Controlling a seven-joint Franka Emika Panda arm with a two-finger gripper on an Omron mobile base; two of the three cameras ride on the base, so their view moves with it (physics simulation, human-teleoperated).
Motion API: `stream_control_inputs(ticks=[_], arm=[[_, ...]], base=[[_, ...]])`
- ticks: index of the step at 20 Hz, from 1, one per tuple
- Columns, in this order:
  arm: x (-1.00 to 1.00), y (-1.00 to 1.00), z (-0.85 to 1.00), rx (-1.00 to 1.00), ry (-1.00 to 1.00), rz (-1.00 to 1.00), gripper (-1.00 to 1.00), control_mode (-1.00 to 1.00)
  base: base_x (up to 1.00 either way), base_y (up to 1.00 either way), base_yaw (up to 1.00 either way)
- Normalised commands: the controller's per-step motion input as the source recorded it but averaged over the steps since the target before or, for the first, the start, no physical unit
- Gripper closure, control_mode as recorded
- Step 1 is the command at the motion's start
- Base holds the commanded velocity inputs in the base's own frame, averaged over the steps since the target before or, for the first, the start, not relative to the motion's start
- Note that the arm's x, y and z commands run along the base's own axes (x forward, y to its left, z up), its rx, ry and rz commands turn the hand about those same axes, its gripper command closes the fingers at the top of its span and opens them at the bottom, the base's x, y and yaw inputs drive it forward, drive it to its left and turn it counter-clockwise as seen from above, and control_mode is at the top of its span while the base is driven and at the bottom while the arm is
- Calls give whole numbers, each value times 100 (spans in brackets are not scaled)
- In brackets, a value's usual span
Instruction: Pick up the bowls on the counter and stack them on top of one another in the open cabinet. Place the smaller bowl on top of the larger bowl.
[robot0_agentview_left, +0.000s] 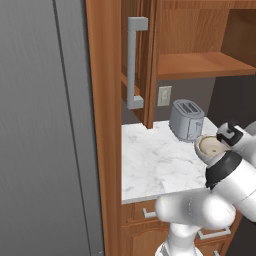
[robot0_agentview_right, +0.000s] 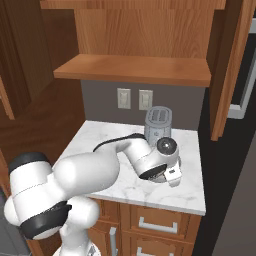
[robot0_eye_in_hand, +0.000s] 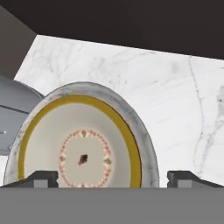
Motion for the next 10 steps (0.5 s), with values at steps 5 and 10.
stream_control_inputs(ticks=[5, 10], arm=[[0, -3, -31, 0, 9, 5, -100, -100], [0, -3, -9, 0, 4, 3, -100, -100]], base=[[0, 0, 0], [0, 0, 0]])
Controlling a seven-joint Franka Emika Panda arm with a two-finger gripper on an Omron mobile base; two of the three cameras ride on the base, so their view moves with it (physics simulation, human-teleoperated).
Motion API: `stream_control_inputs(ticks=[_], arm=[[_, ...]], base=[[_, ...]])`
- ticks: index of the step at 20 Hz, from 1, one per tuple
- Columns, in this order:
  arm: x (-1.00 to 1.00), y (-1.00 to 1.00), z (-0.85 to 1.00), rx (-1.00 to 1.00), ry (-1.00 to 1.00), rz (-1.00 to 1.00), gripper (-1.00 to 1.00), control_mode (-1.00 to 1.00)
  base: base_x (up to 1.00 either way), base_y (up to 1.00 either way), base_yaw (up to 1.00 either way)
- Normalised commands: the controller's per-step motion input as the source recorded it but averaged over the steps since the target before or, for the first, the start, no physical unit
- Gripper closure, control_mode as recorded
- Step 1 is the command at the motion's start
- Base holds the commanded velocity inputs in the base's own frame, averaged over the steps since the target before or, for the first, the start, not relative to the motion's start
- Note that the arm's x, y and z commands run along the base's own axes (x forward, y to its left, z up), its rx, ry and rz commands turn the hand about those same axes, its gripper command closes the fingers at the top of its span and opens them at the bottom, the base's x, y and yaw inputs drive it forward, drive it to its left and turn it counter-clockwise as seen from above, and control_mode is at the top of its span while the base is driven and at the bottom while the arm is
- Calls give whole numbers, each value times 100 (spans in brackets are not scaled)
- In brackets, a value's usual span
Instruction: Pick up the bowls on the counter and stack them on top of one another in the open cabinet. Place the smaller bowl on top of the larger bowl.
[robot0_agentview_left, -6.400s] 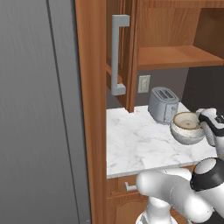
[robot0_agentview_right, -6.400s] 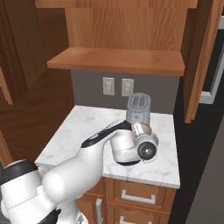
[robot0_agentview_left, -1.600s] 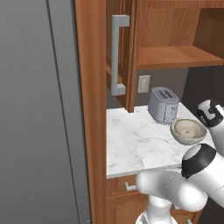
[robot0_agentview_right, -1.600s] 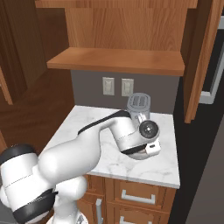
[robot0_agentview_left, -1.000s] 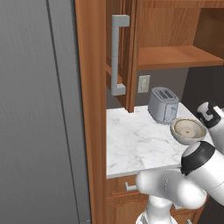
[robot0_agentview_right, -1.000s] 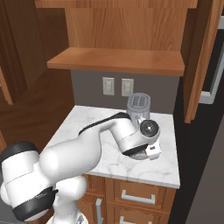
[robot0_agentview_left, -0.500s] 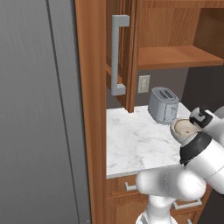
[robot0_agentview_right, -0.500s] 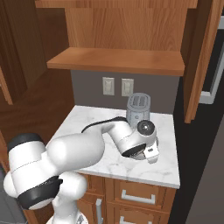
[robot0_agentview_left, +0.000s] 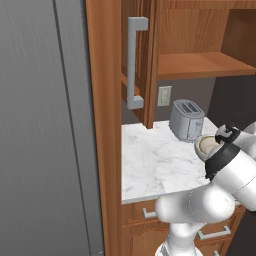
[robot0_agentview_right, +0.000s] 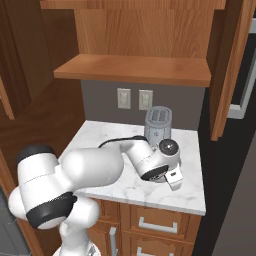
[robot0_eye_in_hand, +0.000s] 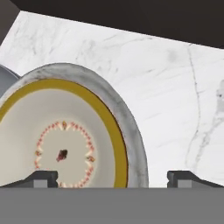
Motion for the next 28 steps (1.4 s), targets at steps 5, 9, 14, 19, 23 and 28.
stream_control_inputs(ticks=[5, 9, 14, 19, 23, 28], arm=[[9, -4, -5, 6, 7, 0, -100, -100], [6, -5, -6, 11, 7, 0, -100, -100], [0, 0, -4, 9, 2, 0, -100, -100], [9, 7, -17, 2, 1, 0, -100, -100], [8, 6, -35, 0, 5, 0, -100, -100], [5, 5, -32, 0, 5, 0, -100, -100]], base=[[0, 0, 0], [0, 0, 0], [0, 0, 0], [0, 0, 0], [0, 0, 0], [0, 0, 0]])
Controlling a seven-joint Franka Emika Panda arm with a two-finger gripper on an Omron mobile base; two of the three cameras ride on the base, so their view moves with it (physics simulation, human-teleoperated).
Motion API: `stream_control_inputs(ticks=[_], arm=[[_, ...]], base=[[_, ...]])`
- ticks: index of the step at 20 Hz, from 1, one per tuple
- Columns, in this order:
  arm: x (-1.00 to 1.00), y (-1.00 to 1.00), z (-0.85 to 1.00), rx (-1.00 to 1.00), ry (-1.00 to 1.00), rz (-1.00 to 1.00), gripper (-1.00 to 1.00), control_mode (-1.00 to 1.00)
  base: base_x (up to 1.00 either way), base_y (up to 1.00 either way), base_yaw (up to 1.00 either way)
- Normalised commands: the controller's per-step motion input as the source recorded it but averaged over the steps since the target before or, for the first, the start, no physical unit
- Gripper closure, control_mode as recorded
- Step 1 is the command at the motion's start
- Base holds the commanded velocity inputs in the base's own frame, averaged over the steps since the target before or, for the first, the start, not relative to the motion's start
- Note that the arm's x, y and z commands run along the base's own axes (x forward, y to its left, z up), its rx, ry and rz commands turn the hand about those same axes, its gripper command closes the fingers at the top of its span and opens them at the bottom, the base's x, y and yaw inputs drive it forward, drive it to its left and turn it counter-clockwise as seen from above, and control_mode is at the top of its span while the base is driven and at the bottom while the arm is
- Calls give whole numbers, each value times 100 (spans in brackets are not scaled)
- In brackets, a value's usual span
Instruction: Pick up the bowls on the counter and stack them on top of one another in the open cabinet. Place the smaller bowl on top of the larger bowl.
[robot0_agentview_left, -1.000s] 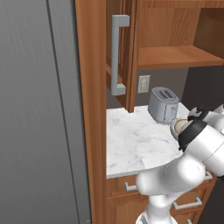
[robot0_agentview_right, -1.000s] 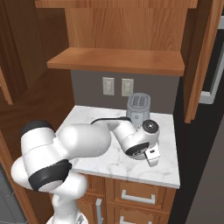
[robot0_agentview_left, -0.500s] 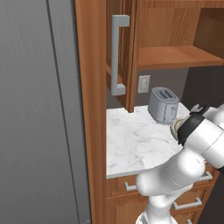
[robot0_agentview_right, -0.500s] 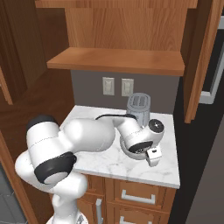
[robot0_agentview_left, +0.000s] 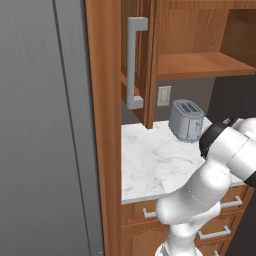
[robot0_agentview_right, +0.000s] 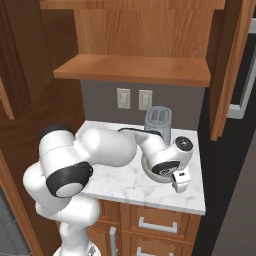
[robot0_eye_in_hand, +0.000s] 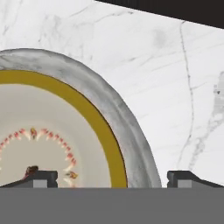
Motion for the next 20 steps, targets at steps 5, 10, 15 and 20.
stream_control_inputs(ticks=[5, 10, 15, 20], arm=[[0, 0, -3, 0, 0, 0, -100, -100], [0, 0, 0, 0, 0, 0, -100, -100], [-6, 13, 0, 0, 1, 0, -100, -100], [-3, 8, 0, 0, 0, 0, -100, -100]], base=[[0, 0, 0], [0, 0, 0], [0, 0, 0], [0, 0, 0]])
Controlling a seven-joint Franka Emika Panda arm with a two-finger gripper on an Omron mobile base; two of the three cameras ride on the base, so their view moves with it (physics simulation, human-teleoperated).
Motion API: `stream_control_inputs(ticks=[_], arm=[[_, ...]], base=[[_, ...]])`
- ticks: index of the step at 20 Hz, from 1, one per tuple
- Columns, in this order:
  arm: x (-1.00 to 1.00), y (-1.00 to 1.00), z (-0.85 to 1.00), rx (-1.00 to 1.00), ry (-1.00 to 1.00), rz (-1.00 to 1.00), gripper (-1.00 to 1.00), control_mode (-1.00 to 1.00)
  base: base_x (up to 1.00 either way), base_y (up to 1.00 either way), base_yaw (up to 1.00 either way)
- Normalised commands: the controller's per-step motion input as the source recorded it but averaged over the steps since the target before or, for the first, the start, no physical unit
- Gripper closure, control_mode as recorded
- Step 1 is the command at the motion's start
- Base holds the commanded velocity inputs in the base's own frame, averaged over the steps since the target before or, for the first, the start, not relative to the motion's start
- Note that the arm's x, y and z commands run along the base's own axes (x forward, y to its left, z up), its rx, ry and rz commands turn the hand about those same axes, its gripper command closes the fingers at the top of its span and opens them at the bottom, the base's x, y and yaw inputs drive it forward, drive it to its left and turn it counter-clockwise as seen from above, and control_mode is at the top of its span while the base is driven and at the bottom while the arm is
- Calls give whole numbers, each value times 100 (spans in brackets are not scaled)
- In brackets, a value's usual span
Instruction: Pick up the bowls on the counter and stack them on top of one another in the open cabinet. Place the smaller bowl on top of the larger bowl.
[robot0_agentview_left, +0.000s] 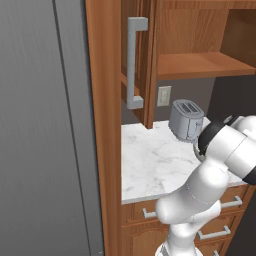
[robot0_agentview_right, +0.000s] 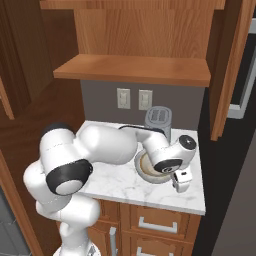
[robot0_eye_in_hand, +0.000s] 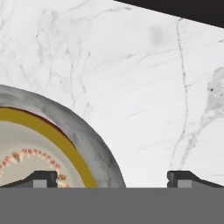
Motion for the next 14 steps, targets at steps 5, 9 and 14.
stream_control_inputs(ticks=[5, 9, 14], arm=[[0, 0, 0, 0, 0, 0, 100, -100], [0, 0, 0, 0, 0, 0, 100, -100], [0, 0, 23, 0, 0, 0, 100, -100]], base=[[0, 0, 0], [0, 0, 0], [0, 0, 0]])
